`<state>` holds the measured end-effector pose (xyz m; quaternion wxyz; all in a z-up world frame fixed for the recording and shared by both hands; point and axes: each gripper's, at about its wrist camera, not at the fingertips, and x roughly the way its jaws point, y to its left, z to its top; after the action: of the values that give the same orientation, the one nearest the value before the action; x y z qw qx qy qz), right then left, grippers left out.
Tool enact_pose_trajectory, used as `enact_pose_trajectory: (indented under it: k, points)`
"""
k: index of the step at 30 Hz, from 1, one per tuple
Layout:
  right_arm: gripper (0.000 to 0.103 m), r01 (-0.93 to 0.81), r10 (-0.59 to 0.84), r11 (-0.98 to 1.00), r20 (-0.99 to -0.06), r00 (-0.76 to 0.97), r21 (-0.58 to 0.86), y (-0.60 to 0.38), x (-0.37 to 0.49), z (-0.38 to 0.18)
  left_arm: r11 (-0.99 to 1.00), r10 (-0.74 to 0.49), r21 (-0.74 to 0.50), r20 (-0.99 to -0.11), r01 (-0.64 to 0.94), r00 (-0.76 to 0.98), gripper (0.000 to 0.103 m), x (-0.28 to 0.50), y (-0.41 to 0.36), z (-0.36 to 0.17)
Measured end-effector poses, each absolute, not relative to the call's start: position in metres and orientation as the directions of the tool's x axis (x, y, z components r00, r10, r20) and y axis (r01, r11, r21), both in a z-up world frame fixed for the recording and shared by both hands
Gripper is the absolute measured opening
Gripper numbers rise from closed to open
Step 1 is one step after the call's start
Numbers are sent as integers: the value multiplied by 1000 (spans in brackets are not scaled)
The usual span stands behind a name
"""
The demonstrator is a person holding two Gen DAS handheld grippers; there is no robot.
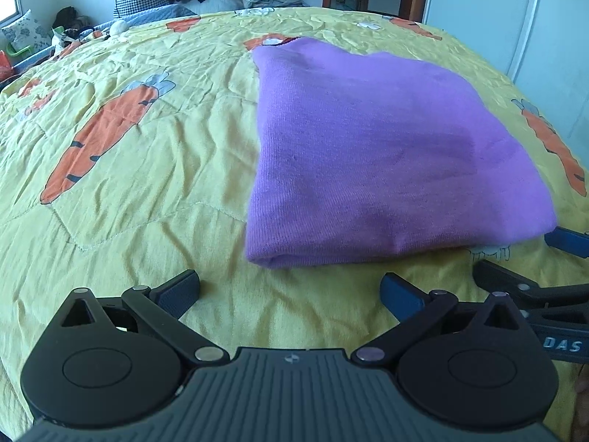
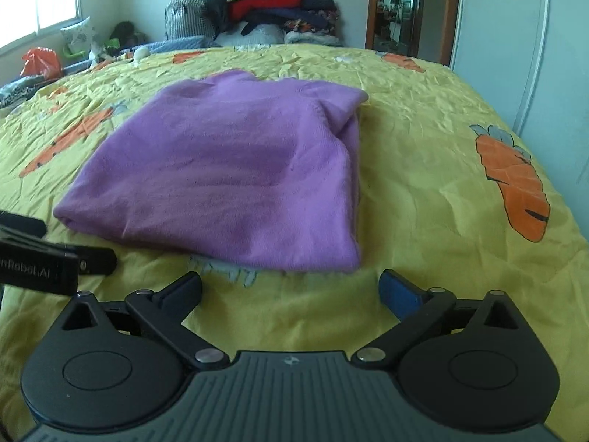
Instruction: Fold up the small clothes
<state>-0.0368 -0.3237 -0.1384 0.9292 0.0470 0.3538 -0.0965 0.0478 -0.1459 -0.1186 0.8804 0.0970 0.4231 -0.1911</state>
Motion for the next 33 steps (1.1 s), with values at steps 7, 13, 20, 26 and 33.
enact_pose_trajectory:
  k: [7,13,20,26,33]
  points:
    - [103,222,-151,975,-663,734,24,-324,-36,-139,935,-219,6,-777,355,590,103,46,-150,-119]
    - [103,231,-159,973,-666,728,20,-323,-34,-138,937,-222,9,-759,350,613,103,46,-152,-120]
    - [103,242,-166,970,-665,728,23,-324,-31,-138,929,-242,10,-739,370,629,103,43,-150,-122]
    - [103,243,-167,970,-663,730,24,-324,-31,-138,928,-247,11,-732,373,635,103,41,-149,-123]
    - [103,244,-167,970,-663,730,24,-324,-31,-138,926,-250,10,-733,377,633,103,41,-149,-123]
